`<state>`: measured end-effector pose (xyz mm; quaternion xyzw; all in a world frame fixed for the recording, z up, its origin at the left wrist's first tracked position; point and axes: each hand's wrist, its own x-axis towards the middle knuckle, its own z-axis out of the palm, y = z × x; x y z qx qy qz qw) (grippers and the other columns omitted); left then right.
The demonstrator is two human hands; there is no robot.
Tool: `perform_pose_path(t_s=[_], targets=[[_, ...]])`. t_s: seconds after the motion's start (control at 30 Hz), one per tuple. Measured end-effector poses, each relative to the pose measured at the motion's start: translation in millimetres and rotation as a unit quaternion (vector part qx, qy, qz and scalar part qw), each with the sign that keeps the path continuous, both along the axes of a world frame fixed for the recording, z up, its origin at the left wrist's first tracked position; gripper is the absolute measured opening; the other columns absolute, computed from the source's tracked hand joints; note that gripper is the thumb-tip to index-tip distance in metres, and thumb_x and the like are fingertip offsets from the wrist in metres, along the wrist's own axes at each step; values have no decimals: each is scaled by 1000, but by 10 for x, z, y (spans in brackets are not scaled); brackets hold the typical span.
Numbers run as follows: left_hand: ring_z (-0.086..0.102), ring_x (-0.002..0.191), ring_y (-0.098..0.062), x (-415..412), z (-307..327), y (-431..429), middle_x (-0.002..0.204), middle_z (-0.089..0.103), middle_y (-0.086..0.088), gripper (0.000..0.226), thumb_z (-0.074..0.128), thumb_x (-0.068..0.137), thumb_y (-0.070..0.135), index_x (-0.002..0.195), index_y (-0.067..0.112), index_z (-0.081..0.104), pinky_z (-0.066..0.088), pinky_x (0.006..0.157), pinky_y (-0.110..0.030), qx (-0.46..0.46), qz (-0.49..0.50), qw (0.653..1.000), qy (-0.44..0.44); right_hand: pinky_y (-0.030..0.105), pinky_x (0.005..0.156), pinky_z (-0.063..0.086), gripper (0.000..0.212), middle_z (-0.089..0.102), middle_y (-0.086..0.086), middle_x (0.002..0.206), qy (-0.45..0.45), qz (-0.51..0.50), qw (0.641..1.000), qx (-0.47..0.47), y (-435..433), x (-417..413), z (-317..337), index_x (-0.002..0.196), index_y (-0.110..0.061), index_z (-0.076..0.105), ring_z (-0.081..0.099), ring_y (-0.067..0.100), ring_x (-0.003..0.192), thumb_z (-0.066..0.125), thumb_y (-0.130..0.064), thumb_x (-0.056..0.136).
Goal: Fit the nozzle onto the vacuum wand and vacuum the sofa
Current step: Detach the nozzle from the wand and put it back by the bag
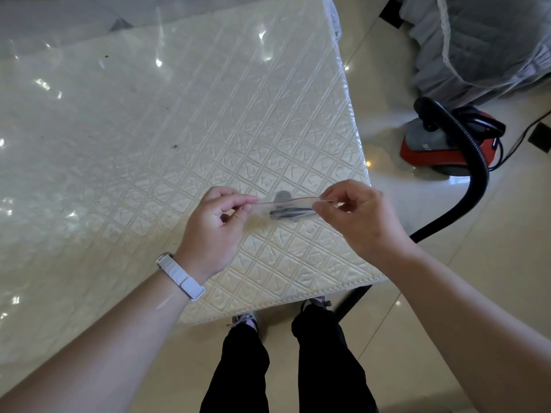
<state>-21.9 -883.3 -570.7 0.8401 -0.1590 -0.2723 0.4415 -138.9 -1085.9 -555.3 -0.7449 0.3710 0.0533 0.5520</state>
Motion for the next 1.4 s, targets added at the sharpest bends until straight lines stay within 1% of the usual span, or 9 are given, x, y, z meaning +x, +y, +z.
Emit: perform_pose_path(t_s=[0.13, 0.33, 0.5, 0.67, 0.73, 0.83, 1.0, 1.2, 1.4], targets=[[63, 82, 3, -19, -37, -49, 93, 70, 11, 30, 72, 89, 7, 95, 36, 70, 46, 73, -10, -4, 7, 998, 55, 19, 43, 33, 22, 50, -4, 59, 3, -3, 1000, 28, 26, 45, 25, 75, -11, 63, 37, 4, 46, 78, -22, 86], [65, 79, -2, 23, -115, -31, 86, 71, 13, 16, 73, 89, 11, 90, 26, 74, 49, 74, -10, 61, 8, 997, 38, 35, 75, 55, 20, 73, -2, 78, -3, -6, 1000, 21, -4, 45, 6, 79, -35, 72, 68, 21, 79, 74, -18, 89], [57, 68, 10, 109, -105, 34, 79, 63, 16, 15, 69, 92, 11, 84, 23, 70, 38, 64, -2, 95, -8, 995, 39, 18, 59, 42, 14, 73, -5, 78, 30, 24, 999, 1, -16, 16, -7, 81, -27, 72, 56, 1, 61, 70, -18, 92], [54, 76, 15, 173, -56, 127, 77, 58, 20, 30, 71, 87, 0, 77, 27, 62, 36, 67, -2, 88, -86, 991, -47, 23, 60, 43, 19, 71, -4, 76, 55, 21, 998, -28, 59, 78, -55, 76, -26, 66, 56, 3, 62, 66, -16, 93], [55, 77, 12, 196, -58, 163, 78, 59, 19, 27, 70, 87, 0, 77, 25, 63, 37, 67, -3, 91, -92, 990, -50, 32, 66, 52, 21, 71, -3, 72, 61, -2, 998, -10, 114, 115, -88, 75, -25, 65, 65, 15, 71, 65, -13, 93], [56, 74, 8, 220, -44, 238, 84, 63, 13, 24, 67, 91, 3, 79, 23, 63, 38, 66, -5, 91, -78, 993, -10, 37, 66, 52, 19, 70, -2, 67, 71, -17, 997, 29, 176, 160, -101, 78, -20, 65, 66, 21, 68, 63, -11, 94], [63, 96, -1, 221, 27, 478, 109, 72, 15, 16, 58, 98, 5, 84, 12, 62, 45, 82, -17, 67, -83, 980, 166, 17, 51, 40, 14, 67, -7, 63, 87, 32, 994, 56, 248, 127, -57, 82, -15, 65, 53, -1, 46, 62, -12, 96], [71, 87, -9, 200, -195, 395, 87, 78, 1, 16, 51, 102, 7, 89, 7, 60, 51, 84, -26, 82, -32, 970, 226, 26, 61, 50, 13, 69, -4, 72, 110, 21, 993, 36, 297, 189, -285, 83, -19, 65, 60, -1, 56, 61, -16, 96], [66, 63, -8, 376, -735, -21, 76, 71, -4, 14, 52, 100, 3, 89, 7, 60, 49, 61, -15, 80, 78, 973, 203, 29, 56, 47, 14, 69, 0, 79, 104, 2, 994, -39, 118, 519, -774, 82, -23, 59, 67, 16, 71, 56, -22, 96]])
